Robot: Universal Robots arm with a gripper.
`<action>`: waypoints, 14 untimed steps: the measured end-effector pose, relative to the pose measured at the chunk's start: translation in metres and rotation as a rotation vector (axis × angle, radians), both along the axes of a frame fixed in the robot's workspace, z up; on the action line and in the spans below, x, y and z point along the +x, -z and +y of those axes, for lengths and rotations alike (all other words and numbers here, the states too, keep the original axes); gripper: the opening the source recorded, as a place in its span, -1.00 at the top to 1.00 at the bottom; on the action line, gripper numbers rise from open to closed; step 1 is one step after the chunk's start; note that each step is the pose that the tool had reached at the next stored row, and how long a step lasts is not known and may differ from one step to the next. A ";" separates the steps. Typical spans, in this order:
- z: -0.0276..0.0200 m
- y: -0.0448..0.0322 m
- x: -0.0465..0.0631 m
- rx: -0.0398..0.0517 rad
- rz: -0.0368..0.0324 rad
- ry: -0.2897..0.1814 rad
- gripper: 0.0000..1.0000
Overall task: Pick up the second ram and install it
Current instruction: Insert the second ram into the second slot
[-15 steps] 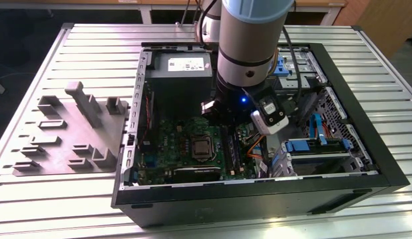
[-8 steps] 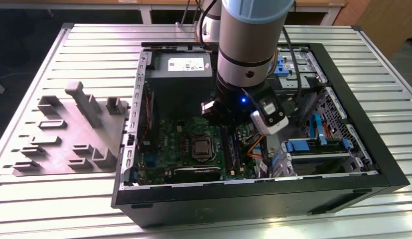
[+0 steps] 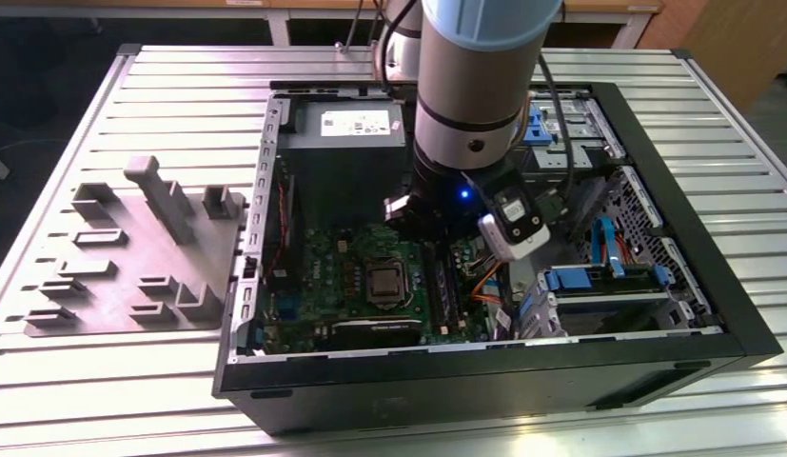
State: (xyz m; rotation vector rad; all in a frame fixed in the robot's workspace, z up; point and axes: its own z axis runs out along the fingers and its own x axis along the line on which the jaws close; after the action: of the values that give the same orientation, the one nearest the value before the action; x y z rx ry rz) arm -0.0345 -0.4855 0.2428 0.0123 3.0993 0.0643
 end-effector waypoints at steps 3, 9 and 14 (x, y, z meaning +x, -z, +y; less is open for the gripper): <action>0.0000 0.0019 0.000 0.0000 -0.0001 0.000 0.77; 0.0000 0.0049 0.000 0.0096 0.0000 0.000 0.77; 0.0000 0.0062 0.000 0.0157 -0.0002 0.000 0.77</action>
State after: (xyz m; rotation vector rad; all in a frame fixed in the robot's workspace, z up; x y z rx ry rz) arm -0.0345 -0.4855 0.2366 0.0122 3.0986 0.0886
